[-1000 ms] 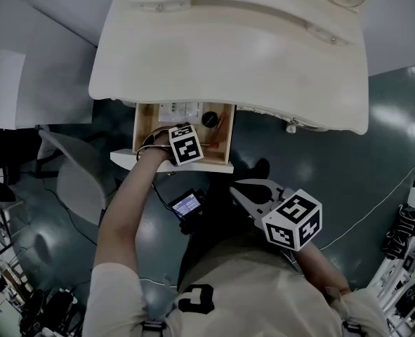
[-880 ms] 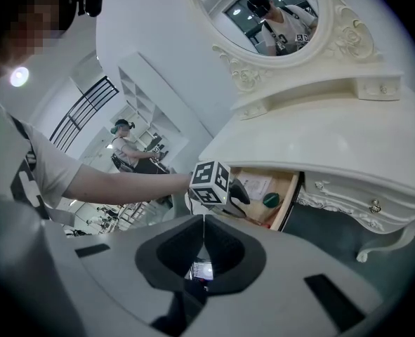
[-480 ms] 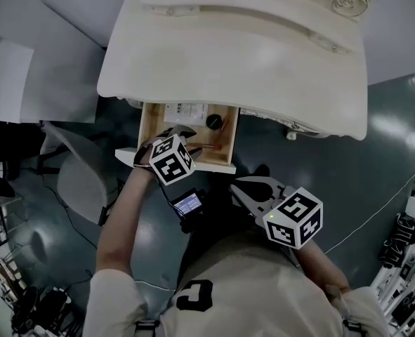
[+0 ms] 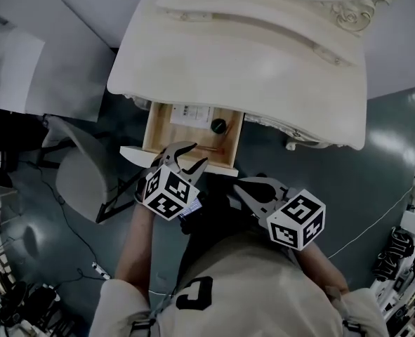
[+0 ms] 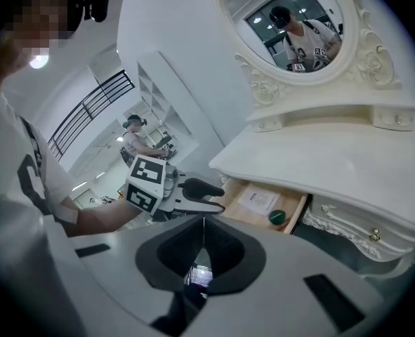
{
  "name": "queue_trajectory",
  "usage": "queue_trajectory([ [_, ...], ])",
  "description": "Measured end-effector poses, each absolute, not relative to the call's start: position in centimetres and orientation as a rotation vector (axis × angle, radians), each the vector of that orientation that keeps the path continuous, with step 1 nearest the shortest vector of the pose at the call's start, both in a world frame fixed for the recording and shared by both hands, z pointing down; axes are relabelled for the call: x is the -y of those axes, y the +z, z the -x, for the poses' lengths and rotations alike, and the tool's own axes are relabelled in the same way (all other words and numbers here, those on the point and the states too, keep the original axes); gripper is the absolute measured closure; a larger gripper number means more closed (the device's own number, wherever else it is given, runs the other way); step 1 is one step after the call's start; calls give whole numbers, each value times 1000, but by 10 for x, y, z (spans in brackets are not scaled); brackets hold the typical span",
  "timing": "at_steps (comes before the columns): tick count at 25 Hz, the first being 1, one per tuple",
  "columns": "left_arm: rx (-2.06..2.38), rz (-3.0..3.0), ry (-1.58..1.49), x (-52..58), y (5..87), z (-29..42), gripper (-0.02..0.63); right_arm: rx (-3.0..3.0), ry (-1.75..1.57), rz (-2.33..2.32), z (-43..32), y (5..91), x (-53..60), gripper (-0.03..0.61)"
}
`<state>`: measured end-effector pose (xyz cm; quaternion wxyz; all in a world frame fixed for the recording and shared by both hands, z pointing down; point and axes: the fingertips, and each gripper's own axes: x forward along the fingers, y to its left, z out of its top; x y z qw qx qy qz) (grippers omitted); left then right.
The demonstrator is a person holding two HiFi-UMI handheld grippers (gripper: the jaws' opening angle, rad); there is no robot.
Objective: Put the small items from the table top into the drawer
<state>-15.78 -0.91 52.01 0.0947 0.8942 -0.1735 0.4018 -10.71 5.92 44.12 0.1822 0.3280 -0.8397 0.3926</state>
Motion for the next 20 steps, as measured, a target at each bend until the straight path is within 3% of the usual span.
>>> queue_trajectory([
  [9,566,-2701,1131,-3,483,150,535,2425,1069,-950,107,423,-57,551],
  [20,678,-2778,1117,-15,440,129,551,2524,983,-966,88,399,-64,551],
])
